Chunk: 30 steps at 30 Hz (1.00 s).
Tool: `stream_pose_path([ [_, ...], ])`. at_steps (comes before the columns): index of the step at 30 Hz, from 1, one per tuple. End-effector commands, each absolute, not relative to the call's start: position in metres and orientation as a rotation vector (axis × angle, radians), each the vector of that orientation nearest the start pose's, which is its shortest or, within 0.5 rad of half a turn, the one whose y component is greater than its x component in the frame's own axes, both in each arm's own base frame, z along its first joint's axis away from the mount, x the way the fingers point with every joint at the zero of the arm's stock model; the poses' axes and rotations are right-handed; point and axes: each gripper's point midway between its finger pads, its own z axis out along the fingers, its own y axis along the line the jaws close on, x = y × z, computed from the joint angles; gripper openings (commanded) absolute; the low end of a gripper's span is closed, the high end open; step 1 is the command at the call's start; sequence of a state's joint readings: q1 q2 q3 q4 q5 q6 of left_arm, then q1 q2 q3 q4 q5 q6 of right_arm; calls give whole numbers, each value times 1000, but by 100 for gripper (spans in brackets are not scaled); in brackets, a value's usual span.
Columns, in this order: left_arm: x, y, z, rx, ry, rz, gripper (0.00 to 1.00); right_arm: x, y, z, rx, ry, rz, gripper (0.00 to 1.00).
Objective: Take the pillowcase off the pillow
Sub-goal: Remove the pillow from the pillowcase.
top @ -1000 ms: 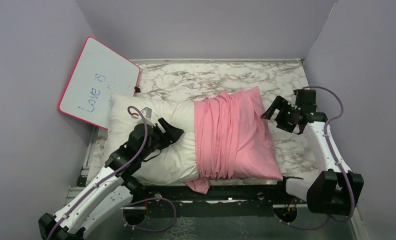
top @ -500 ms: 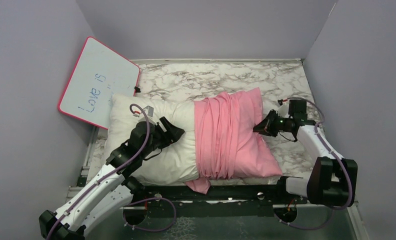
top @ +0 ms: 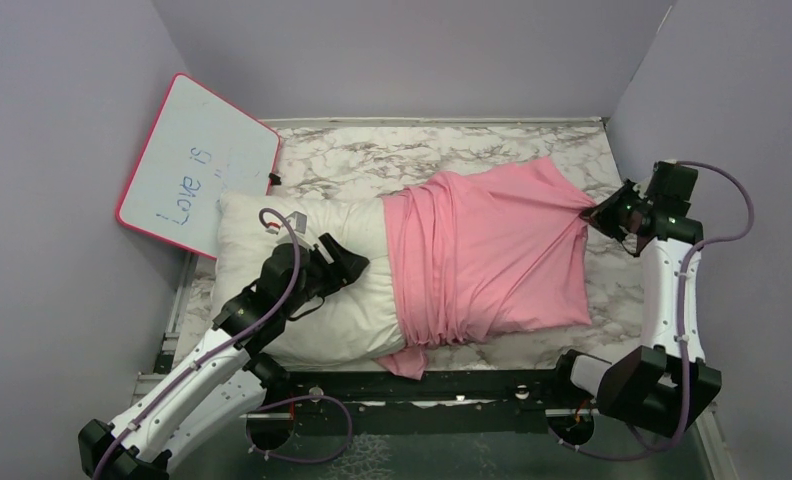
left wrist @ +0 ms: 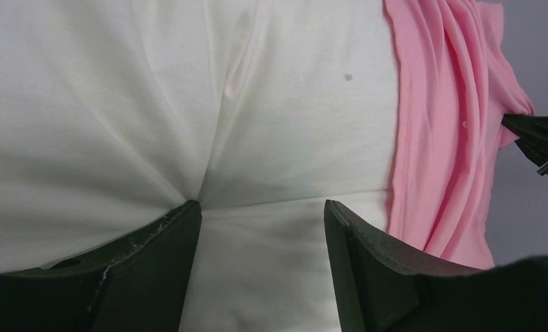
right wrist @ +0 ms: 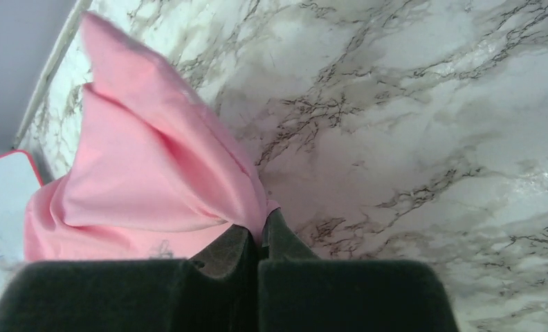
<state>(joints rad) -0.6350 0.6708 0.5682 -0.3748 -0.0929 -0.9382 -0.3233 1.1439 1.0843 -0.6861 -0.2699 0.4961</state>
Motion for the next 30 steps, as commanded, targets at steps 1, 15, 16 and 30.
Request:
stream_pose_path([
  [1, 177, -143, 93, -422, 2421, -578, 70, 334, -63, 244, 775, 2056, 404, 1],
  [15, 180, -154, 101, -403, 2409, -643, 70, 275, 75, 197, 344, 2173, 1240, 16],
  [16, 180, -154, 101, -402, 2411, -645, 70, 271, 80, 193, 330, 2187, 1261, 17],
  [30, 180, -159, 103, -382, 2411, -676, 70, 268, 79, 170, 334, 2291, 1122, 79],
])
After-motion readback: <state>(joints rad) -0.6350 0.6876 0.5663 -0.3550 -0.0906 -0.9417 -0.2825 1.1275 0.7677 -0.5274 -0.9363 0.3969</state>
